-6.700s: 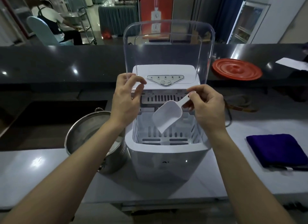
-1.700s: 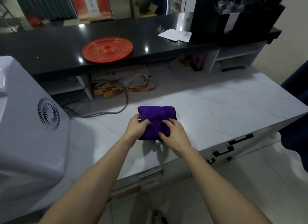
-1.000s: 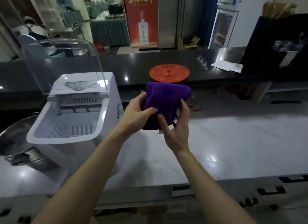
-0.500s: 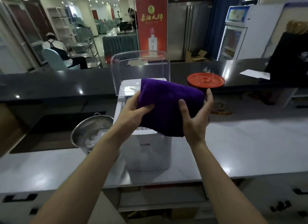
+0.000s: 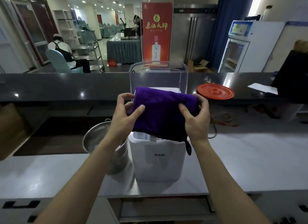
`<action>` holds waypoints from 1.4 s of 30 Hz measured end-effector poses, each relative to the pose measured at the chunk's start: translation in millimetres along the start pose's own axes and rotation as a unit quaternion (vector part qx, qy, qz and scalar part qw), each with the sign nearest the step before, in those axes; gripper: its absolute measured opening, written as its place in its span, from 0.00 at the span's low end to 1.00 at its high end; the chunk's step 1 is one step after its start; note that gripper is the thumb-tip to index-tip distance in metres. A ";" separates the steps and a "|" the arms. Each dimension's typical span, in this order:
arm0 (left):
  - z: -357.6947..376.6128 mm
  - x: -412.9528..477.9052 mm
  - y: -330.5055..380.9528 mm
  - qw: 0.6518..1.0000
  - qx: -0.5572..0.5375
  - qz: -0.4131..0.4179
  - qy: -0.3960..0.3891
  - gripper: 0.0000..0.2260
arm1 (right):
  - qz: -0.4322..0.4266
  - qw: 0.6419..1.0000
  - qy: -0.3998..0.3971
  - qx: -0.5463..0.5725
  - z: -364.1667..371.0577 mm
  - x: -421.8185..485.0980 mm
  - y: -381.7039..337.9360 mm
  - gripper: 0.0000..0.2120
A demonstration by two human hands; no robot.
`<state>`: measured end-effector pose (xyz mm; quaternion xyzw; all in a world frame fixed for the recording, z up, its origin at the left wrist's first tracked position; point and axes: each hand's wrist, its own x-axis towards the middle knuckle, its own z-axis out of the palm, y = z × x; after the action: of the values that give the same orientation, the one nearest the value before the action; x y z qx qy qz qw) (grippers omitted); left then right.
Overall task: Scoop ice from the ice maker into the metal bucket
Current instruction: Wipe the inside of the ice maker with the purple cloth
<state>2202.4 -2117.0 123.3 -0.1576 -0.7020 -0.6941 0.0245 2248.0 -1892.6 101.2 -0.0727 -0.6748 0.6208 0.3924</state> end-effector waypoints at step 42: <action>-10.6 -25.0 51.4 0.951 0.290 0.101 -0.024 0.14 | -0.087 0.932 -0.266 -0.230 12.9 -84.7 -60.6 0.19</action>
<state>2237.3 -2132.8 167.0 -0.2305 -0.8538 -0.4504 0.1228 2321.3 -1965.5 119.2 0.0654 -0.8824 0.4087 0.2237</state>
